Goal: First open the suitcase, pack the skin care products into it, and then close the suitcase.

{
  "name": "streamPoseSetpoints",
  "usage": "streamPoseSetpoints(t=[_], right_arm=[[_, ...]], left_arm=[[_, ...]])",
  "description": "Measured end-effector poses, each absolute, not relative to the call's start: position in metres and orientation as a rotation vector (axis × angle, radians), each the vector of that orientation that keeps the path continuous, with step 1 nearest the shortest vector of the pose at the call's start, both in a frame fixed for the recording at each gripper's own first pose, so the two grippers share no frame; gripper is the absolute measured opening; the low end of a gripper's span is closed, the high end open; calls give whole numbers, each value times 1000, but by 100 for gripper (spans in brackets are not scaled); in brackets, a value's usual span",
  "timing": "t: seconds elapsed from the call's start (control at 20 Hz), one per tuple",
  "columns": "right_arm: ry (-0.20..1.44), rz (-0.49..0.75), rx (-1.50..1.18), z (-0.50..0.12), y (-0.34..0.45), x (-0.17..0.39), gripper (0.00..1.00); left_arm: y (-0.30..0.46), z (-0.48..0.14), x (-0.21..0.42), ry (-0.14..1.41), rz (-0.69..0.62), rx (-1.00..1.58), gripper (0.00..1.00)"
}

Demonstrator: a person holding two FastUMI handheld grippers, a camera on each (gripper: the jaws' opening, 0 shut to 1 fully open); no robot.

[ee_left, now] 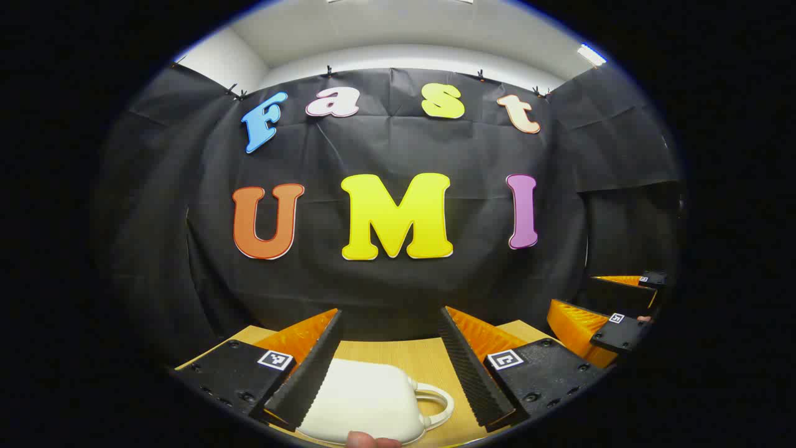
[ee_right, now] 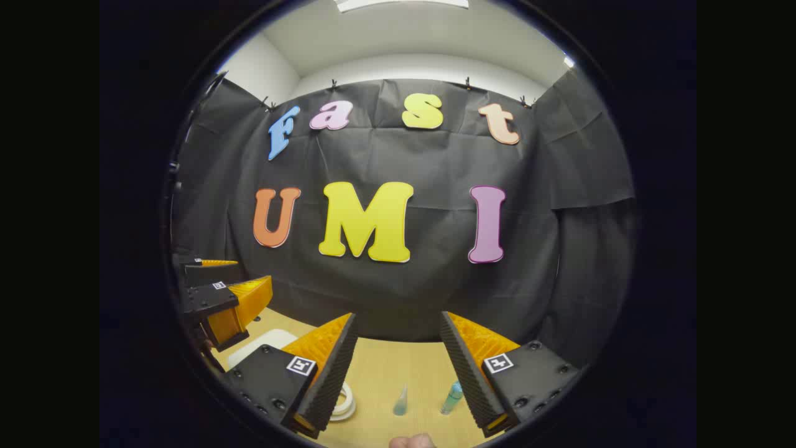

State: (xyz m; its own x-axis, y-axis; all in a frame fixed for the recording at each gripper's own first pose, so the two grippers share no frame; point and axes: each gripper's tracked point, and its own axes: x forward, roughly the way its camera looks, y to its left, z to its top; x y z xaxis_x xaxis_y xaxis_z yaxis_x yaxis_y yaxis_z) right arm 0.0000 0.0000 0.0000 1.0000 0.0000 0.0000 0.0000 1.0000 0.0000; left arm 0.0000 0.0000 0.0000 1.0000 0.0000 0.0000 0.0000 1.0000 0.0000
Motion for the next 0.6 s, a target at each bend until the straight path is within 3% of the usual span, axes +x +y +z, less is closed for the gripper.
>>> streamPoseSetpoints(t=[0.6], right_arm=[[-11,7,-7,0,-11,0,79]], left_arm=[[-10,-5,4,7,8,-15,98]])
